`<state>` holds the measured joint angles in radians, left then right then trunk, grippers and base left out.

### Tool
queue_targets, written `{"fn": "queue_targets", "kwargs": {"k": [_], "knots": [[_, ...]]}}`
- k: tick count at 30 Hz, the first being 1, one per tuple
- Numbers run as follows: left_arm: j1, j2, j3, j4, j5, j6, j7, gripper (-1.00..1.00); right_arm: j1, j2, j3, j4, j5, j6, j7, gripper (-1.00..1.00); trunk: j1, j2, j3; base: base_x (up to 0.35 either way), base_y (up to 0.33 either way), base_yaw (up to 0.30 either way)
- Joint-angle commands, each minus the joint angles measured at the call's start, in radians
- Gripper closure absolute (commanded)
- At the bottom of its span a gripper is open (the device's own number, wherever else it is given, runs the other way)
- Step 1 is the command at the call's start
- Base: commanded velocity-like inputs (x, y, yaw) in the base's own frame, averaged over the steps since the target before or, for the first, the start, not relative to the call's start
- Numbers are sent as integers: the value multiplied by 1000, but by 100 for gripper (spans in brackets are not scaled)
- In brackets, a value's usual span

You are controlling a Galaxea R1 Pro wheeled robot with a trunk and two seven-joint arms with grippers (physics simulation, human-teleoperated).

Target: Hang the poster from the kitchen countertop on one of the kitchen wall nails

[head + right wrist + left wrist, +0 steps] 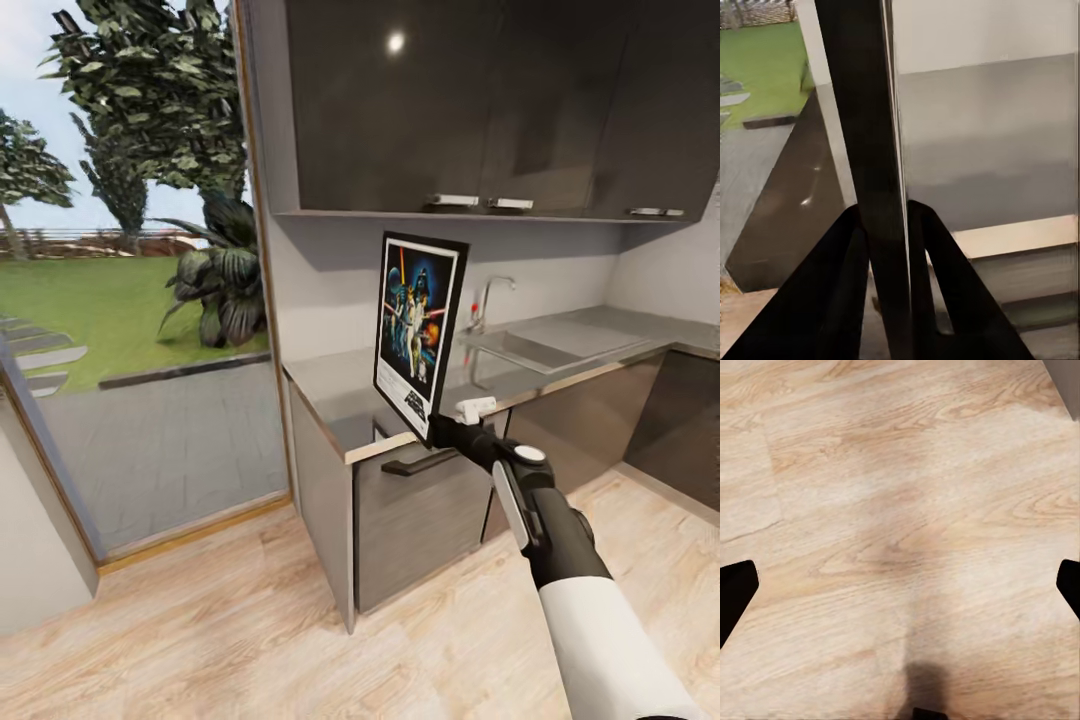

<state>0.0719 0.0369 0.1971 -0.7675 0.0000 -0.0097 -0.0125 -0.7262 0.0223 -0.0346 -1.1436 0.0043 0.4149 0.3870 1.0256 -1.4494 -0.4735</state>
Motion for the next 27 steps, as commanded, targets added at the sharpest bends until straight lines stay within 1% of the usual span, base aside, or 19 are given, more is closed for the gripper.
{"fn": "queue_targets", "kwargs": {"k": [1,4,11,12,13,14,16,17,18,19,21,22,24,25,27], "knots": [[0,0,1,-1,0,-1,-1,-100,3,2,-3,-16,-1,11,8,100,-1,-1,-1,-334,0,0],[0,0,1,-1,0,-1,-1,-100,6,2,-2,-35,-2,16,9,100,-1,-1,-1,-334,0,0],[0,0,1,-1,0,-1,-1,-100,8,2,-1,-45,-3,20,10,100,-1,-1,-1,-334,0,0],[0,0,24,-1,0,-1,-4,-100,8,2,0,-52,-3,21,11,100,-1,-1,-1,-334,0,0],[0,0,46,-2,1,-1,-5,-100,8,2,9,-53,-3,22,12,100,-1,-1,-1,-334,0,0],[0,0,57,-2,1,-1,-6,-100,8,2,17,-54,-3,22,12,100,-1,-1,-1,-334,0,0],[0,0,93,-2,2,-1,-8,-100,9,2,67,-66,-3,22,13,100,-1,-1,-1,-334,0,0],[0,1,115,-3,3,-1,-9,-100,8,3,112,-86,-5,23,13,100,-1,-1,-1,-304,0,48],[0,3,117,-3,3,-1,-9,-100,8,3,115,-88,-5,23,13,100,-1,-1,-1,-261,0,80],[0,13,120,-2,4,0,-10,-100,8,9,123,-91,-8,24,13,100,-1,-1,-1,-134,0,174],[0,21,122,-2,4,1,-18,-100,8,14,134,-92,-11,24,13,100,-1,-1,-1,-96,0,204],[0,27,124,-2,4,1,-32,-100,8,18,152,-93,-12,25,13,100,-1,-1,-1,-55,0,237],[0,31,128,-1,6,1,-50,-100,8,20,175,-93,-13,25,13,100,-1,-1,-1,-39,0,249],[0,34,139,-1,15,2,-66,-100,8,21,194,-94,-16,25,13,100,-1,-1,-1,-22,0,263],[0,35,154,-1,26,1,-76,-100,8,22,207,-94,-23,25,13,100,-1,-1,-1,-16,0,268]]}}
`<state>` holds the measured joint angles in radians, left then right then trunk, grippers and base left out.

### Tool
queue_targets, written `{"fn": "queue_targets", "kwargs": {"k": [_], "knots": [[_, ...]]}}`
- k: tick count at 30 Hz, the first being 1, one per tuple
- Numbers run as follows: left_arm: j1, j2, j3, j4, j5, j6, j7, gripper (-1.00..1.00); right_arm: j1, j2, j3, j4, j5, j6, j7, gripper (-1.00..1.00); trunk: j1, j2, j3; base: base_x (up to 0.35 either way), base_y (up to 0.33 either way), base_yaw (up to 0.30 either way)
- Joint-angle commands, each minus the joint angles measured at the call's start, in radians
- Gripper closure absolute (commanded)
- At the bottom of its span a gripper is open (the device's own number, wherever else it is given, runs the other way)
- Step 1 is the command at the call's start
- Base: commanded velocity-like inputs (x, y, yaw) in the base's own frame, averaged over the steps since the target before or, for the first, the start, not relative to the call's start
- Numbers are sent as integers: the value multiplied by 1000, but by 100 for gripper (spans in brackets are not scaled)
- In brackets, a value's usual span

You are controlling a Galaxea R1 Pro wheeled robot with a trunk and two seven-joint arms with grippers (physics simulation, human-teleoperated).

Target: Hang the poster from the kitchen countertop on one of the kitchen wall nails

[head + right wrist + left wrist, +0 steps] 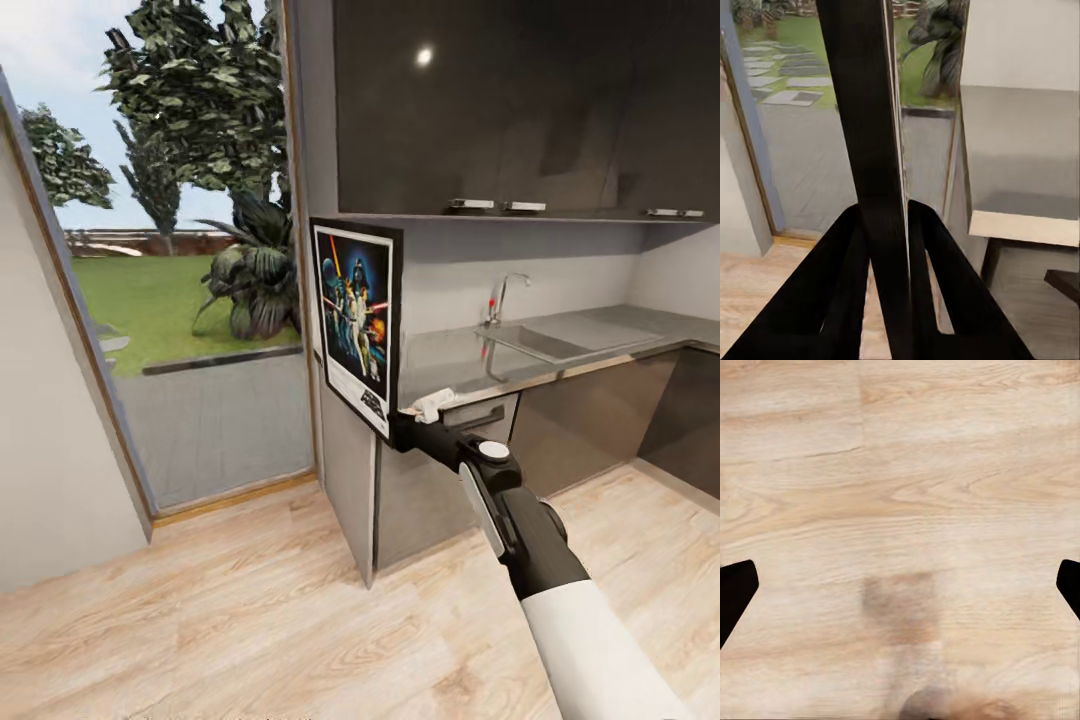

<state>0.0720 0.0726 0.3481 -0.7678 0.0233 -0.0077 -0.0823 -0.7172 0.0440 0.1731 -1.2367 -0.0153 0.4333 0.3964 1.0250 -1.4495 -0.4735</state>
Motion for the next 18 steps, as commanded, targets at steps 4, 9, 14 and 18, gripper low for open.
{"fn": "queue_targets", "kwargs": {"k": [4,9,14,18], "knots": [[0,2,31,-1,20,-1,-23,-100,-1,2,19,-1,-51,34,4,100,0,-1,-1,-120,94,220],[0,4,38,-1,24,-2,-26,-100,-1,2,87,-3,-75,81,16,100,0,-1,-1,-220,176,63],[0,11,41,0,24,-2,-31,-100,-1,6,123,-17,-81,90,22,100,0,-1,-1,-153,96,181],[0,34,59,3,24,0,-112,-100,-2,18,130,-21,-95,93,23,100,0,-1,-1,-39,23,258]]}}
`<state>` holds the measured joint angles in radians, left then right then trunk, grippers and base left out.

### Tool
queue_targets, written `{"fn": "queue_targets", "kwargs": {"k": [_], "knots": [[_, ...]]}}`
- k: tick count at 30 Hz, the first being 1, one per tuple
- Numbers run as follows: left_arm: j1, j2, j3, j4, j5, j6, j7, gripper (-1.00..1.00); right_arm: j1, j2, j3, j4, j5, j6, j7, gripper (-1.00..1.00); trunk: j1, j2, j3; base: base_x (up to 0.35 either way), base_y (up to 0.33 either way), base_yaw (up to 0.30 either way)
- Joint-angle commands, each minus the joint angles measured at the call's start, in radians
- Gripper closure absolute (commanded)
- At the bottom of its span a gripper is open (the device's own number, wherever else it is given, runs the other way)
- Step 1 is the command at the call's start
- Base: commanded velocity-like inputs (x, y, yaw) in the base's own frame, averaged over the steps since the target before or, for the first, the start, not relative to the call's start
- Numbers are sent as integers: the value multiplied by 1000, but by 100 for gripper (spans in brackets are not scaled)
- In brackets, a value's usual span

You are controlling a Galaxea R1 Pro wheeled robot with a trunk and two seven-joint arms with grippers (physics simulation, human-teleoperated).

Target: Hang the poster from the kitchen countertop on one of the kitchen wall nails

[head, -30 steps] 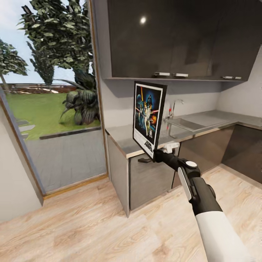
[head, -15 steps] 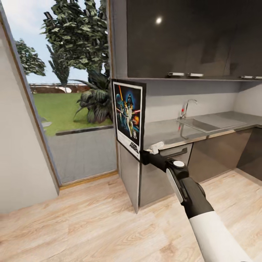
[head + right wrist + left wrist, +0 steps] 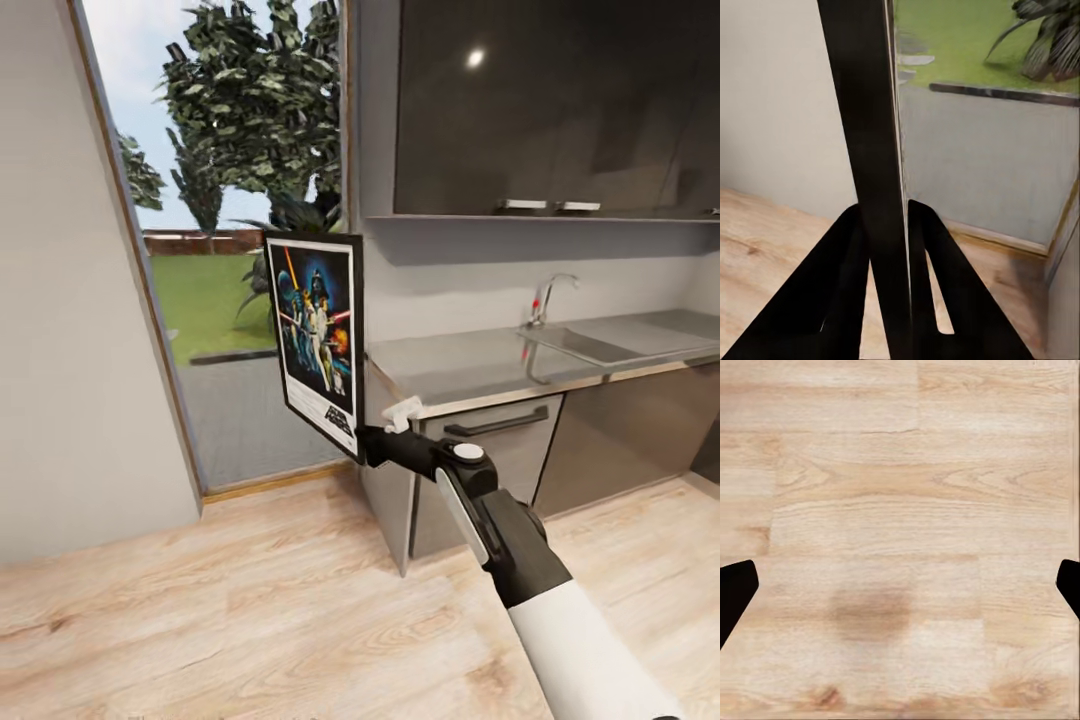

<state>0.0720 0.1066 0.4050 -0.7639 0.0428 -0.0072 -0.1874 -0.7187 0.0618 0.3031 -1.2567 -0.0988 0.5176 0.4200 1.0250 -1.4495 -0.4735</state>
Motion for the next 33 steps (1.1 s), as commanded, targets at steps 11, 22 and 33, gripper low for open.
{"fn": "queue_targets", "kwargs": {"k": [11,22,33], "knots": [[0,22,160,4,2,2,-247,-100,-11,38,2,-2,-32,40,78,100,0,-1,-1,-3,2,147],[0,22,163,3,2,7,-254,-100,-2,35,-4,-3,-32,39,110,100,-23,41,18,0,0,4],[0,23,163,3,2,7,-254,-100,0,33,-6,-3,-32,38,110,100,-65,118,51,0,0,0]]}}
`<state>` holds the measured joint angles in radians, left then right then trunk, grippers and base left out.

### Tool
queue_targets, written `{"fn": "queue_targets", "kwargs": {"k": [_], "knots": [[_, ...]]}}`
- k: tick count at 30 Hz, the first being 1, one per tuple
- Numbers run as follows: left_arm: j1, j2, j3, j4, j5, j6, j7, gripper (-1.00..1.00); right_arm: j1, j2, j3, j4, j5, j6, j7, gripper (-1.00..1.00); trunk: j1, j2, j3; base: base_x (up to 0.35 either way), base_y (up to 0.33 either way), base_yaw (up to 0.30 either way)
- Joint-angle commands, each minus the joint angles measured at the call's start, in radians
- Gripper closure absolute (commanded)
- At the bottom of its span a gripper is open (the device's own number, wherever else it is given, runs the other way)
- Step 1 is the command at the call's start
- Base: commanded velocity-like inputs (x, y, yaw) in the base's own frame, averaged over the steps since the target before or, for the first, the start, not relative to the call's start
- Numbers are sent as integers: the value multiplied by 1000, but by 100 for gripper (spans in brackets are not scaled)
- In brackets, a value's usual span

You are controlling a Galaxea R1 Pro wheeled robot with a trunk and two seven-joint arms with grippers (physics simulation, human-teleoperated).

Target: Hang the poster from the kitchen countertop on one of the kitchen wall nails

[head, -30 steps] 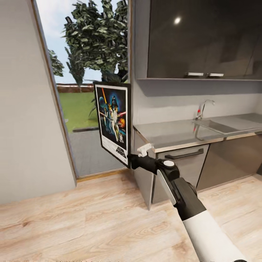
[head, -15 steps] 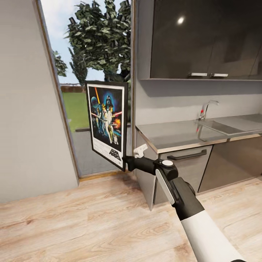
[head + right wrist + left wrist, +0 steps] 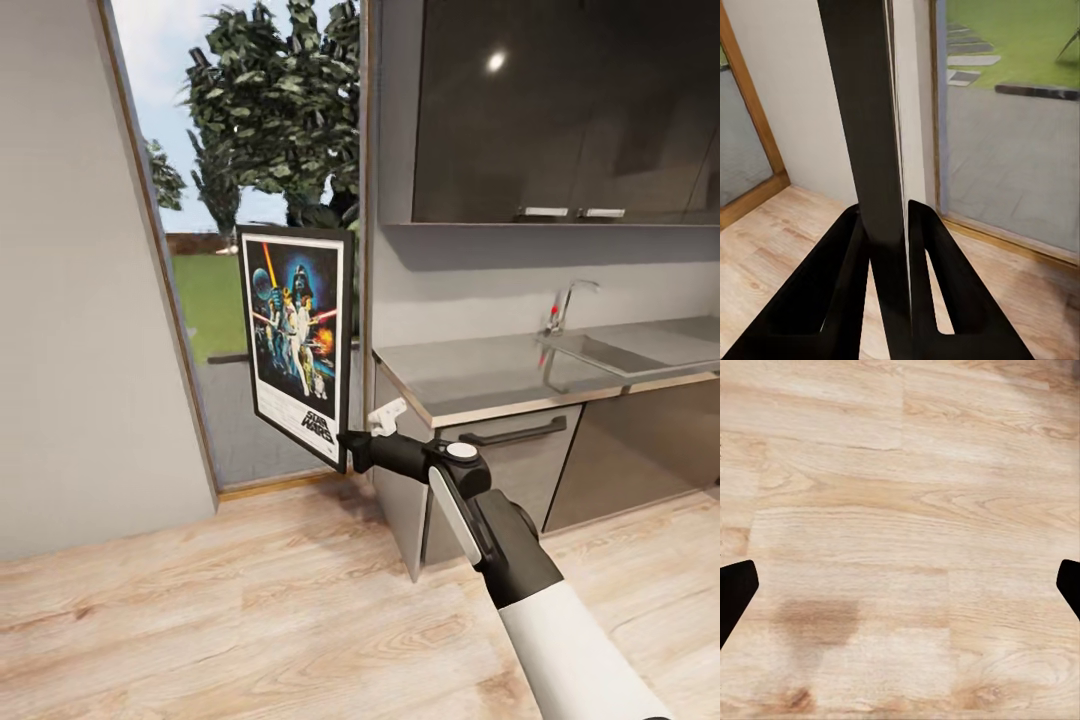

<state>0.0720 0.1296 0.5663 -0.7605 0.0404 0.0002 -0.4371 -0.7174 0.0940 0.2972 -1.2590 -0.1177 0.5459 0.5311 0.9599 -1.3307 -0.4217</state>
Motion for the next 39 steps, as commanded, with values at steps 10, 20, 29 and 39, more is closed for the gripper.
{"fn": "queue_targets", "kwargs": {"k": [10,20,29,39], "knots": [[0,-1,1,0,4,1,-5,-100,0,-2,-1,0,-11,10,-2,100,-38,70,17,0,0,0],[0,-1,1,0,3,1,-5,-100,0,-2,-1,0,-11,8,-2,100,-77,140,47,0,0,0],[0,0,1,0,3,1,-5,-100,1,-21,-6,-64,-8,7,-2,100,-111,203,76,0,0,0],[0,0,1,0,3,1,-5,-100,1,-66,-44,-84,-9,13,0,100,-150,273,107,0,0,0]]}}
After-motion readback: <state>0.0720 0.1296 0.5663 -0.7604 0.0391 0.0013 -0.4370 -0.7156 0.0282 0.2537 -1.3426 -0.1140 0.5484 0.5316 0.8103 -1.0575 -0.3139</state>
